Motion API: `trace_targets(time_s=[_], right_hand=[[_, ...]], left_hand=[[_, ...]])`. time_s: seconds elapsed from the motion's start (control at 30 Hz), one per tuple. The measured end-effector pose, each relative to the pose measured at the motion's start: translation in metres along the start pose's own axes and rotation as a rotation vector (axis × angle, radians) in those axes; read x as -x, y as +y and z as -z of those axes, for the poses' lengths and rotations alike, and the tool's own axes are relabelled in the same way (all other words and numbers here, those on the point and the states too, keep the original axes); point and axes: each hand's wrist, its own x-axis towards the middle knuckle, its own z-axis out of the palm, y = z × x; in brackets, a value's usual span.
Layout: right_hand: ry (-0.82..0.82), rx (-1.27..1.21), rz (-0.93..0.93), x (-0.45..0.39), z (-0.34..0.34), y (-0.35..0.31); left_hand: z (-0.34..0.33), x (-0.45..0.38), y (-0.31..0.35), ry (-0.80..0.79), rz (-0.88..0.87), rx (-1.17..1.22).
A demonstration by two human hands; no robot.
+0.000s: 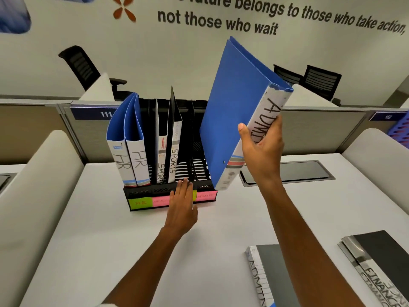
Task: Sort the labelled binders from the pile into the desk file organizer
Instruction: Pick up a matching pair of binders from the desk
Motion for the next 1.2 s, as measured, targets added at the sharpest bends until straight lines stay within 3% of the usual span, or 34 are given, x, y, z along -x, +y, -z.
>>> trace_targets(time_s=[0.13,0.57,1.07,1.2], right_hand=[[0.009,-0.066,-0.034,-0.012,-0.038,0.017],[-0.066,-0.194,-0.113,0.014,-0.097,0.08],[-0.137,-0.112,-0.183,0.034,-0.115,0.126],[-0.23,0.006,-0.226,0.045,-0.124,0.139]], left_hand=[[-0.006,-0.003,-0.01,-0.012,0.034,-0.154],[-0.018,-0.009,-0.006,-0.032,0.087,-0.162],[-0.021,-0.009,-0.004,-0.048,0.099,-0.156],[-0.017,-0.007,-0.005,-0.075,0.086,-0.19]])
